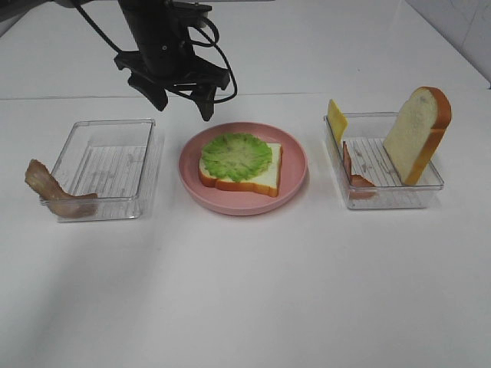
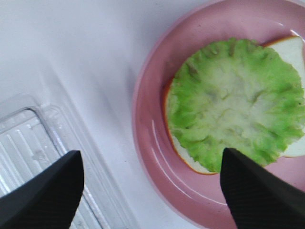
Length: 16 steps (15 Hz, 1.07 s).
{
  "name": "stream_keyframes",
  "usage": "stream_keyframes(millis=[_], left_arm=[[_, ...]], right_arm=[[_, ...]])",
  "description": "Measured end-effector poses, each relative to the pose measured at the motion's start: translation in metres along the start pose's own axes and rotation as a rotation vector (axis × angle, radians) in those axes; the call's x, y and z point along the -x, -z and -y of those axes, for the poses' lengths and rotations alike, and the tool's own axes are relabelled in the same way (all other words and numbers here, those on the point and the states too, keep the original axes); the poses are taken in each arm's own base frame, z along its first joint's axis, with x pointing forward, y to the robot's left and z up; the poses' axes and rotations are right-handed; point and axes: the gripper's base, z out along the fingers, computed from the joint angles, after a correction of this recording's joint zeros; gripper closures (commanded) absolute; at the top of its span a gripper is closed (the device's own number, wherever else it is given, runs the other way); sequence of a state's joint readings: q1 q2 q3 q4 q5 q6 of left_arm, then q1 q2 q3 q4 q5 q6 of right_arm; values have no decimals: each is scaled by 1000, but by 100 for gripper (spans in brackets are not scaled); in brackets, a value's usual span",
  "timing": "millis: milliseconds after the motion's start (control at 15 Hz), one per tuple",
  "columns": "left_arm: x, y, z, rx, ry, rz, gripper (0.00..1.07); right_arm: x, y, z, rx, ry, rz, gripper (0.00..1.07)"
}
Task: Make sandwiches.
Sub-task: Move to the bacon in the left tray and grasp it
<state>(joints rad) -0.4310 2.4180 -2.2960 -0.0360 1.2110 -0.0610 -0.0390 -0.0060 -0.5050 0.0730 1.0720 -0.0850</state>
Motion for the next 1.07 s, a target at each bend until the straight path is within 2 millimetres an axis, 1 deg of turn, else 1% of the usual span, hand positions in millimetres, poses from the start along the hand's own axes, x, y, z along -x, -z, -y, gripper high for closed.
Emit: stream_keyframes(millis=[67, 133, 200, 267, 333, 467, 600, 667, 733, 867, 933, 1067], left_arm=[[1, 9, -1, 12, -2, 17, 31], [3, 22, -4, 17, 3, 42, 31], [4, 30, -6, 19, 6, 55, 31], [4, 43, -10, 21, 14, 72, 31], [1, 54, -18, 26, 30, 78, 31], [-10, 76, -42, 44, 95, 73, 31], [-30, 93, -68, 65, 156, 42, 31], [-38, 100, -76, 73, 178, 32, 31], [-53, 111, -90, 87, 212, 18, 31], [-75, 117, -110, 113, 261, -25, 31], [-99, 119, -123, 123, 307, -76, 31], [-118, 116, -133, 138, 340, -125, 31]], right_arm=[[0, 0, 0, 0, 0, 0, 36], [0, 0, 0, 0, 0, 0, 36], [0, 0, 0, 0, 0, 0, 36], [0, 0, 0, 0, 0, 0, 36], [0, 0, 0, 0, 0, 0, 36], [0, 0, 0, 0, 0, 0, 36], [0, 0, 0, 0, 0, 0, 36], [0, 0, 0, 0, 0, 0, 36], [0, 0, 0, 0, 0, 0, 36], [0, 0, 0, 0, 0, 0, 36], [0, 0, 0, 0, 0, 0, 36], [0, 0, 0, 0, 0, 0, 36]])
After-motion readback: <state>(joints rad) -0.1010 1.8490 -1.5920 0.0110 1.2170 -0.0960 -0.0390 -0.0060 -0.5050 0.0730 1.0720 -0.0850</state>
